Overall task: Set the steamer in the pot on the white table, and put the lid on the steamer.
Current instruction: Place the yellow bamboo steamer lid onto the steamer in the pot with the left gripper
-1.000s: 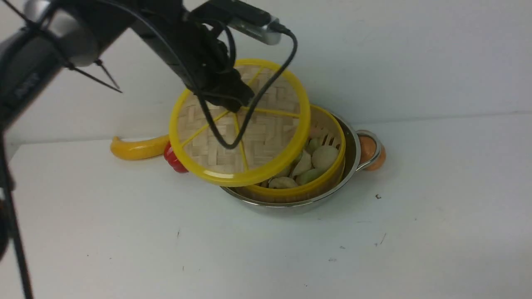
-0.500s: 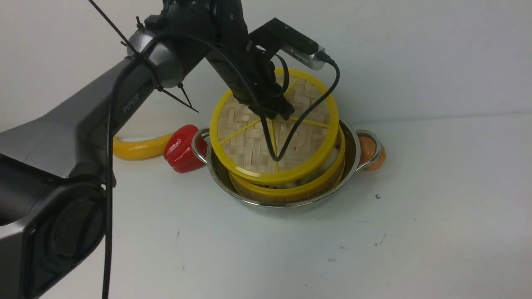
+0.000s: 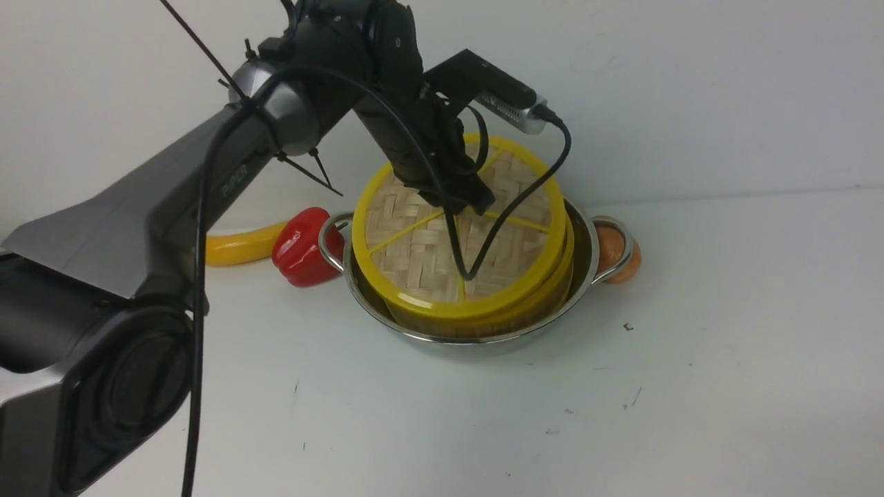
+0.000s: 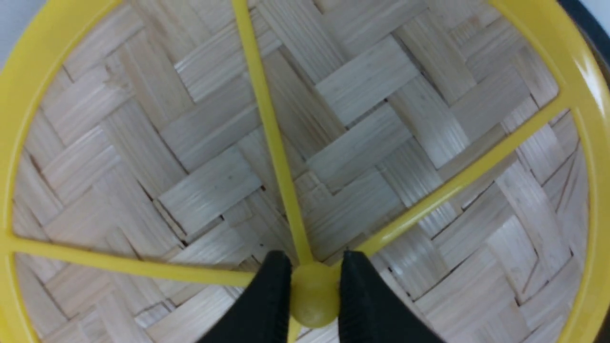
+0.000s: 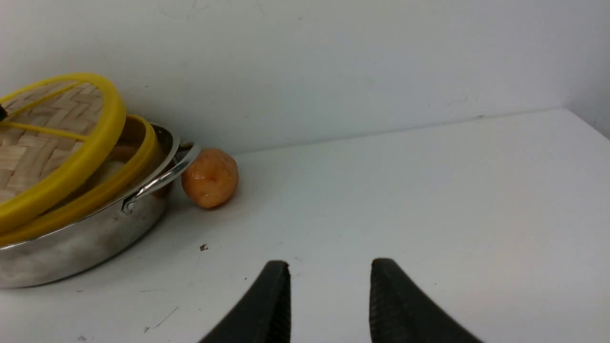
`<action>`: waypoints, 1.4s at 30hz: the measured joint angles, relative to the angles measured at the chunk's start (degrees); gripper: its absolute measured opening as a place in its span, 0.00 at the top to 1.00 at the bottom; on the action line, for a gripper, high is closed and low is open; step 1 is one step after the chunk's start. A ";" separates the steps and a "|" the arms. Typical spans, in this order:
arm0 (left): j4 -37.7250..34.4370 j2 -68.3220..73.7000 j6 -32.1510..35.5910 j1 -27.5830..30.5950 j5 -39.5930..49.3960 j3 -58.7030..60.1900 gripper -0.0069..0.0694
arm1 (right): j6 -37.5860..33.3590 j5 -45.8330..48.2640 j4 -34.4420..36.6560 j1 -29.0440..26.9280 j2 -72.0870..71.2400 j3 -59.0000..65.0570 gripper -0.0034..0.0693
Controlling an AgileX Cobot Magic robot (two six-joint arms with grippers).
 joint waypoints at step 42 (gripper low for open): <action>-0.69 0.26 6.53 0.00 -3.25 0.00 0.75 | 0.00 0.00 0.00 0.00 0.00 0.00 0.61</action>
